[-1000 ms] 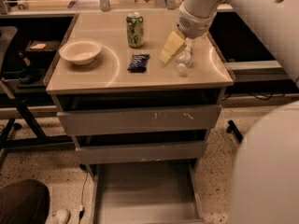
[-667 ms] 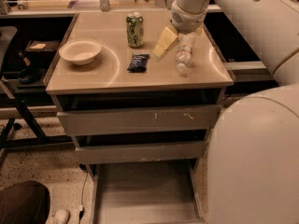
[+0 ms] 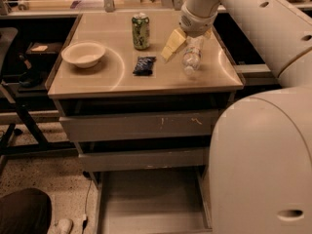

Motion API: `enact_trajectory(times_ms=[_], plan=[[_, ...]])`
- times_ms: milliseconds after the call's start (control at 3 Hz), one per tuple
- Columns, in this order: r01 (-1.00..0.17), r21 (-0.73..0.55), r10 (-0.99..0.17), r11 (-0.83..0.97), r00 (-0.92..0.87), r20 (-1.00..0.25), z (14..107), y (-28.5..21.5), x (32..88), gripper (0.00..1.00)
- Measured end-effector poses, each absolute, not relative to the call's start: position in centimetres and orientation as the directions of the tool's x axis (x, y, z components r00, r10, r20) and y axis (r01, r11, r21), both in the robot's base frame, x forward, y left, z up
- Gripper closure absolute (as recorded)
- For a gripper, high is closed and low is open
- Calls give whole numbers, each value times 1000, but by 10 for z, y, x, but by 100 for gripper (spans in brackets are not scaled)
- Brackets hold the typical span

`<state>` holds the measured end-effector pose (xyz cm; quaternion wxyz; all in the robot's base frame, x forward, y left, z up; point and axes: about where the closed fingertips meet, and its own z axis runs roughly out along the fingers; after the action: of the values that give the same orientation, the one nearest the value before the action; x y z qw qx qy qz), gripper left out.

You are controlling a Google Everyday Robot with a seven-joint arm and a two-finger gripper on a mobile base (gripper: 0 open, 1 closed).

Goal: Place water bottle into bottom drawer

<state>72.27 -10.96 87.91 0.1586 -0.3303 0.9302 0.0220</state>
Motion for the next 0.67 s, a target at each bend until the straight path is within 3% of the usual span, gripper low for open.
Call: enact_trajectory(times_ms=[667], plan=[[-575,-83,-569,814,-763,-308,862,-120,753,0]])
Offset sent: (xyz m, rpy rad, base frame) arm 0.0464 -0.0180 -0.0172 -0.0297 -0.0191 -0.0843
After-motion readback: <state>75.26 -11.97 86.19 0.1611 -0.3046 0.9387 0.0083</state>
